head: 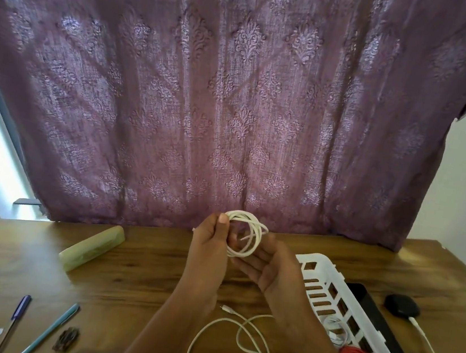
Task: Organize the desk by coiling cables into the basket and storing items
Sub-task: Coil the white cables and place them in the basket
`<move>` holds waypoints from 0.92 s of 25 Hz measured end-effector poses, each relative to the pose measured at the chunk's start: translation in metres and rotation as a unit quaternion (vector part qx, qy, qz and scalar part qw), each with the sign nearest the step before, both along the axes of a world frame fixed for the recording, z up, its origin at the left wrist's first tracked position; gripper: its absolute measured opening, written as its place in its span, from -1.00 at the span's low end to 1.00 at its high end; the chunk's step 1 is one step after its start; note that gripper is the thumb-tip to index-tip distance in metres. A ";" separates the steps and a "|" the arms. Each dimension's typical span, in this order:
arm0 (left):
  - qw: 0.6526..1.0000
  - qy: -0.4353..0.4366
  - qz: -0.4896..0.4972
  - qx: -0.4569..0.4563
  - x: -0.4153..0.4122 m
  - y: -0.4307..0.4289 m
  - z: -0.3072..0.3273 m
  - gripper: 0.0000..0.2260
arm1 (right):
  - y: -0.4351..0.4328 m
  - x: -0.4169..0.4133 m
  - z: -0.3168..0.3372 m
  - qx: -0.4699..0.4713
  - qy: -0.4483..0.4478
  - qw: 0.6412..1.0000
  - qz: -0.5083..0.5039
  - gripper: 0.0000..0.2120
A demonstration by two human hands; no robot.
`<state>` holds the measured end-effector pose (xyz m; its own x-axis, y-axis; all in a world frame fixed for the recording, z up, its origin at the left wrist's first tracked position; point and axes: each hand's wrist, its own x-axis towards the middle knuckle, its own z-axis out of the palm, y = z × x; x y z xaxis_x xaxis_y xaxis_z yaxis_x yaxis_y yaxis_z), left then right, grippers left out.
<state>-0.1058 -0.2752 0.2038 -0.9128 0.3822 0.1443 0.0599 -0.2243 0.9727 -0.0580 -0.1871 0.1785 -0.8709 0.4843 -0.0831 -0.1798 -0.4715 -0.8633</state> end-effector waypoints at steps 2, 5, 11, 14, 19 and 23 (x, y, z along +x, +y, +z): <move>1.000 0.002 0.006 0.001 -0.002 0.001 -0.003 -0.71 | 0.002 0.001 0.002 0.010 0.023 0.999 0.025 -0.54; 1.000 0.002 -0.001 -0.007 -0.002 0.001 -0.005 -0.71 | 0.004 0.004 0.002 0.061 0.017 0.998 0.004 -0.58; 0.996 0.046 -0.012 -0.079 -0.004 -0.006 -0.005 -0.70 | 0.020 0.013 0.010 0.193 -0.084 0.973 -0.092 -0.58; 0.996 0.041 -0.018 -0.082 -0.003 -0.006 -0.005 -0.71 | 0.025 0.015 0.017 0.242 -0.022 0.964 -0.104 -0.90; 0.997 0.030 -0.045 -0.055 -0.003 -0.004 -0.006 -0.72 | 0.031 0.015 0.024 0.092 0.019 0.995 0.030 -0.83; 0.993 0.040 -0.104 -0.037 -0.003 -0.007 -0.008 -0.71 | 0.033 0.016 0.022 -0.025 0.039 0.994 0.095 -0.91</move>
<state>-0.1089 -0.2823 0.1962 -0.7999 0.5732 0.1778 0.0981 -0.1674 0.9810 -0.0424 -0.1543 0.2001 -0.9511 0.3073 -0.0309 -0.1493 -0.5451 -0.8250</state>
